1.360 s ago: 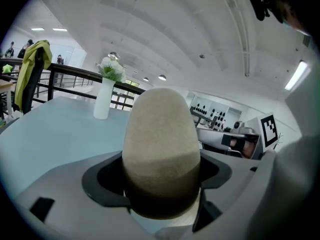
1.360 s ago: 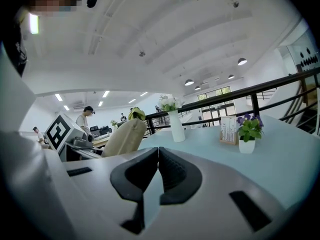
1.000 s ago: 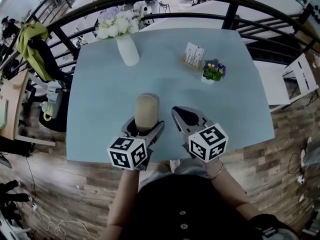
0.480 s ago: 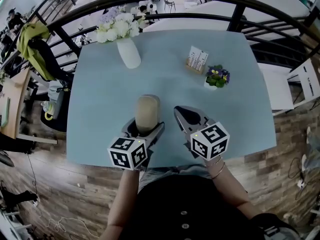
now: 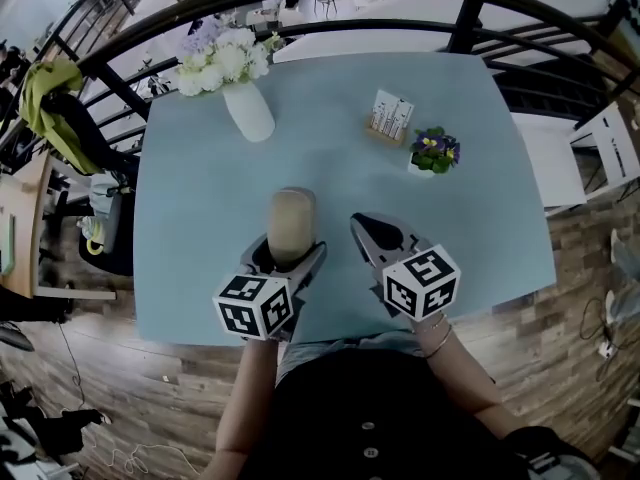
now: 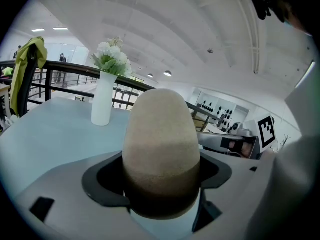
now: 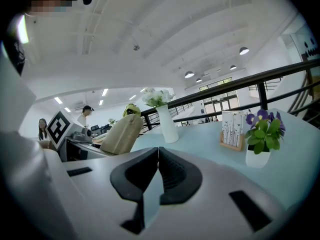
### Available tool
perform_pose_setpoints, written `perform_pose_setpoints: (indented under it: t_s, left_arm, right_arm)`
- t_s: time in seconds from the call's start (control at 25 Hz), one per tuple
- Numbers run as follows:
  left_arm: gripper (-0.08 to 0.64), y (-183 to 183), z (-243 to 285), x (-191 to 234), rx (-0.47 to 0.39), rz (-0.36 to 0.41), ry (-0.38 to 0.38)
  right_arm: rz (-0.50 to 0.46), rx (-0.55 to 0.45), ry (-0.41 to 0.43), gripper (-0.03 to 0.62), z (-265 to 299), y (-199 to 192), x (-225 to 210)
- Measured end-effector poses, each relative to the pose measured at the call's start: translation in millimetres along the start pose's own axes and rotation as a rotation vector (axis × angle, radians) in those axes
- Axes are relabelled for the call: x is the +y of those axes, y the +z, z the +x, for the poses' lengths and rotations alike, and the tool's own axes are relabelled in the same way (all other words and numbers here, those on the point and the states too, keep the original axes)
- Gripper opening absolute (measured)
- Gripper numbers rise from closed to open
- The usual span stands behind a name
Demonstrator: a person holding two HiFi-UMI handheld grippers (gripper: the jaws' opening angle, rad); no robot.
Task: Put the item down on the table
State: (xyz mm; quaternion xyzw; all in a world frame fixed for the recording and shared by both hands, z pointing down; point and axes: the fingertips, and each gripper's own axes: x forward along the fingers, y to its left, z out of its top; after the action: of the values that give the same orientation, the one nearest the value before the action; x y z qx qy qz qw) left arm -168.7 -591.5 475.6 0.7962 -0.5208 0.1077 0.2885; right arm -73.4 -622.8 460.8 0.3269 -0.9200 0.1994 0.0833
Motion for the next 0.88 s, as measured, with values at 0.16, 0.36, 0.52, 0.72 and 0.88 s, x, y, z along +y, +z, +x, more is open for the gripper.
perform_pose_setpoints:
  t_s: [0.16,0.36,0.52,0.72,0.88]
  left_arm:
    - [0.397,4,6,8,0.039,0.025,-0.024]
    - [0.397,5,14,17,0.1,0.086,-0.047]
    - [0.397,8,21,23,0.133,0.143,-0.062]
    - [0.397,2,36,27,0.226,0.219,-0.112]
    - [0.397,-2,52,30,0.286,0.275,-0.145]
  right_arm:
    - [0.021,0.014,-0.026,0.008,6,-2,-2]
    - [0.04,0.022,-0.057,0.008,9,-4,-7]
    - [0.06,0.03,-0.079,0.008,13,-9,-13]
    - [0.095,0.046,-0.081,0.008,22,-18,-17]
    - [0.121,0.051,-0.108,0.008,24,-25,-27]
